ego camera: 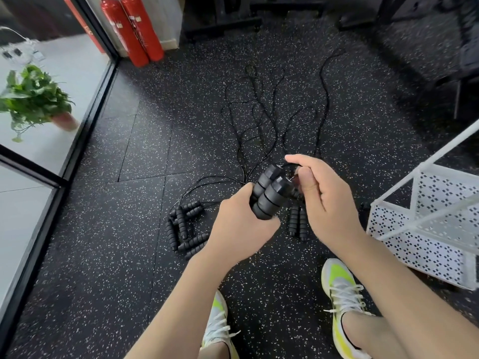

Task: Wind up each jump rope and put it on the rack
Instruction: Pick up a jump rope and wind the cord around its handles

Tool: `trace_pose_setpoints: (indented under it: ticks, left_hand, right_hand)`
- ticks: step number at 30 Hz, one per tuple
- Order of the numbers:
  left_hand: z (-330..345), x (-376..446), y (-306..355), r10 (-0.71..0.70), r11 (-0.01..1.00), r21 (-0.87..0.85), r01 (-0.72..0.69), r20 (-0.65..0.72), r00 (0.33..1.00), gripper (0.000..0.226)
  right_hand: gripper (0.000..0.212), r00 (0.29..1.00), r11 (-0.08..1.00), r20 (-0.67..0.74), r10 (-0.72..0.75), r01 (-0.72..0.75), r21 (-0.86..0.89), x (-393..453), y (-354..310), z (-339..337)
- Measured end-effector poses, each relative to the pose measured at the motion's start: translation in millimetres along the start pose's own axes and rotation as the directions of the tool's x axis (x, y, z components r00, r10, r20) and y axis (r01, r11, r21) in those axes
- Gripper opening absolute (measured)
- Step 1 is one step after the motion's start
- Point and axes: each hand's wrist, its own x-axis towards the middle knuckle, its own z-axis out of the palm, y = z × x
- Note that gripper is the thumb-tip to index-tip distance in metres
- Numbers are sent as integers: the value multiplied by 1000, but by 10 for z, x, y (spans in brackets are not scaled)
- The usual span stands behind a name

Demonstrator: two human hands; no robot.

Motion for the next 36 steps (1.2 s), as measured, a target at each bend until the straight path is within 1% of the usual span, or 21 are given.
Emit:
trace_pose_setpoints:
  ticks: [4, 6, 7, 9, 11, 14, 18, 21, 23, 25, 26, 27, 29, 32, 34, 35, 36]
  left_hand:
    - [15, 1, 33, -33, 993, -113, 39, 51, 998, 22]
    - [7, 4, 40, -43, 993, -112, 44, 16, 999, 23]
    - [4, 7, 38, -47, 995, -85, 45, -24, 999, 24]
    - [5, 16, 33, -58, 998, 0, 58, -111, 992, 23]
    - [19, 25, 32, -96, 995, 22, 101, -165, 982, 22]
    - [33, 38, 28, -154, 986, 27, 163, -210, 965, 22]
    - [51, 50, 6, -156, 968, 149, 203, -278, 948, 23]
    - [92, 34, -4, -153, 953, 209, 218, -286, 946, 25]
    - [102, 39, -14, -174, 968, 133, 211, -248, 953, 24]
    - [90, 78, -41, -229, 973, -66, 221, -165, 959, 20]
    - [77, 97, -56, -270, 949, -196, 247, -102, 957, 17]
    - [65, 105, -59, -309, 897, -340, 282, -26, 951, 16]
    - [51, 108, -65, -343, 725, -593, 350, 130, 930, 16]
    - [-24, 131, -20, -297, 428, -814, 393, 285, 912, 27]
    - [-114, 162, -11, -230, 214, -912, 349, 300, 926, 28]
    - [-155, 173, -11, -212, 151, -936, 319, 284, 935, 27]
    - [-178, 178, -16, -204, 124, -947, 295, 266, 942, 26]
  right_hand:
    - [41, 1000, 999, -14, 12, -13, -46, -18, 12, 33]
    - [39, 1000, 998, -8, 20, -20, -64, -23, -5, 34]
    - [35, 999, 997, 3, 37, -37, -71, -30, -25, 39]
    - [29, 990, 990, 64, 128, -123, -74, -35, -50, 81]
    - [32, 970, 976, 131, 206, -195, -95, -65, -52, 154]
    - [30, 952, 962, 186, 243, -212, -172, -119, -33, 262]
    - [27, 917, 940, 261, 303, -243, -237, -172, -19, 373]
    - [25, 891, 925, 295, 345, -269, -269, -194, -17, 413]
    - [24, 898, 927, 270, 348, -287, -243, -181, -25, 408]
    - [22, 924, 943, 220, 312, -273, -193, -161, -35, 393]
    - [24, 933, 949, 204, 295, -263, -172, -156, -41, 390]
    - [26, 940, 955, 197, 279, -251, -155, -156, -51, 389]
    - [30, 951, 966, 194, 239, -214, -143, -176, -80, 384]
    - [43, 974, 982, 173, 144, -120, -143, -213, -168, 365]
    - [44, 980, 991, 189, 61, -37, -126, -258, -221, 373]
    - [44, 979, 994, 201, 28, -6, -106, -287, -239, 384]
    - [44, 977, 996, 211, 1, 18, -88, -311, -249, 398]
